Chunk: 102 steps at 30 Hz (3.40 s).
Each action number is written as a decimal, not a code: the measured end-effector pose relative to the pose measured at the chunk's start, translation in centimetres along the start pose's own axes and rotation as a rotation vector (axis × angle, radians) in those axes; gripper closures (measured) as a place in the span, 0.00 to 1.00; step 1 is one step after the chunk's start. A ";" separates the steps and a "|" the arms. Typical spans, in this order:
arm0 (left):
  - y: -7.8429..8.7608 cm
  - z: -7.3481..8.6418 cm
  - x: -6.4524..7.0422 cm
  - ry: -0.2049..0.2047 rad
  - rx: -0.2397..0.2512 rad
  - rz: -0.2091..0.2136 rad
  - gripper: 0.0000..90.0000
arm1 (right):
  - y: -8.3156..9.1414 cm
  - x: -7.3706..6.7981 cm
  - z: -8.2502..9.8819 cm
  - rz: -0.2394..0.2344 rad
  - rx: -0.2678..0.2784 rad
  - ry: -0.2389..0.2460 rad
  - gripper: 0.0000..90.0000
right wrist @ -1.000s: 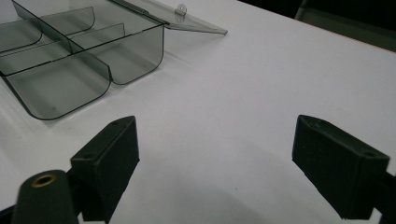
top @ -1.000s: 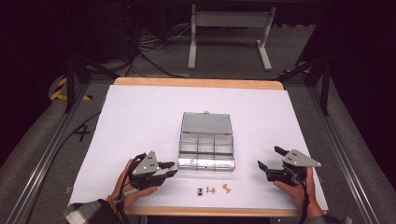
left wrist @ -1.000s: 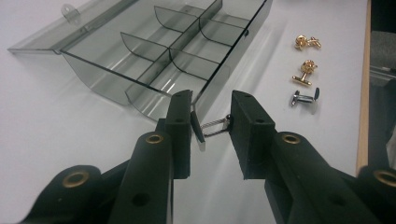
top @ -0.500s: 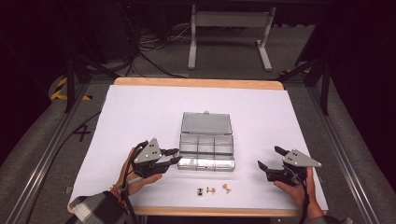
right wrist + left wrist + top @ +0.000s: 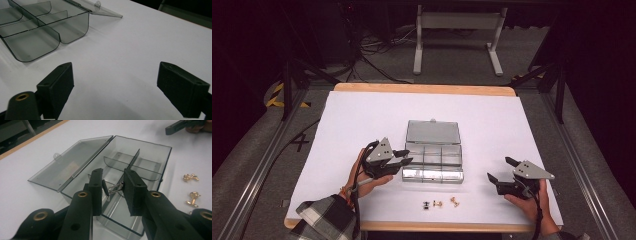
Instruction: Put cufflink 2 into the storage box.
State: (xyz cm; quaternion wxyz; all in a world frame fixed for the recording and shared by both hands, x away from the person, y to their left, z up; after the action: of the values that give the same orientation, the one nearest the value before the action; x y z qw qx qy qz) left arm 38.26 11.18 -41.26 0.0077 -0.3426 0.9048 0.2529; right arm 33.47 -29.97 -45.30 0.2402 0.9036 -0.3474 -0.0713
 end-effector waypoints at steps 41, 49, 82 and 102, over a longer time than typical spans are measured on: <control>-2.6 1.3 1.6 -0.057 -0.096 0.104 0.78 | -0.3 -0.3 0.0 -0.003 -0.026 0.030 0.17; -2.7 1.3 1.7 -0.056 -0.096 0.108 0.77 | -0.3 -0.3 0.0 0.000 -0.025 0.034 0.17; 0.8 1.4 6.4 -0.119 -0.026 0.232 0.84 | -0.4 -0.5 -0.1 0.001 -0.042 0.045 0.17; -1.5 3.6 9.9 -0.186 -0.175 0.312 0.74 | -0.6 -0.6 -0.1 -0.009 -0.060 0.064 0.18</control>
State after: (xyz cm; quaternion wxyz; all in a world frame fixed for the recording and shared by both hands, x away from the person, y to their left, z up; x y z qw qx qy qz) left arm 31.08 5.80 -46.93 0.0222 -0.1728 0.9168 0.3595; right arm 33.39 -29.20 -45.54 0.2779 0.8993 -0.3333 -0.0539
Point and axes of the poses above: each handheld gripper's, and its own axes: y roughly backward along the jaws, z roughly out of its underside, x roughly to its right, the point moved 2 cm from there along -y, roughly forward along the jaws, and after that the axes turned 15 degrees about -z, right-handed, at the moved point
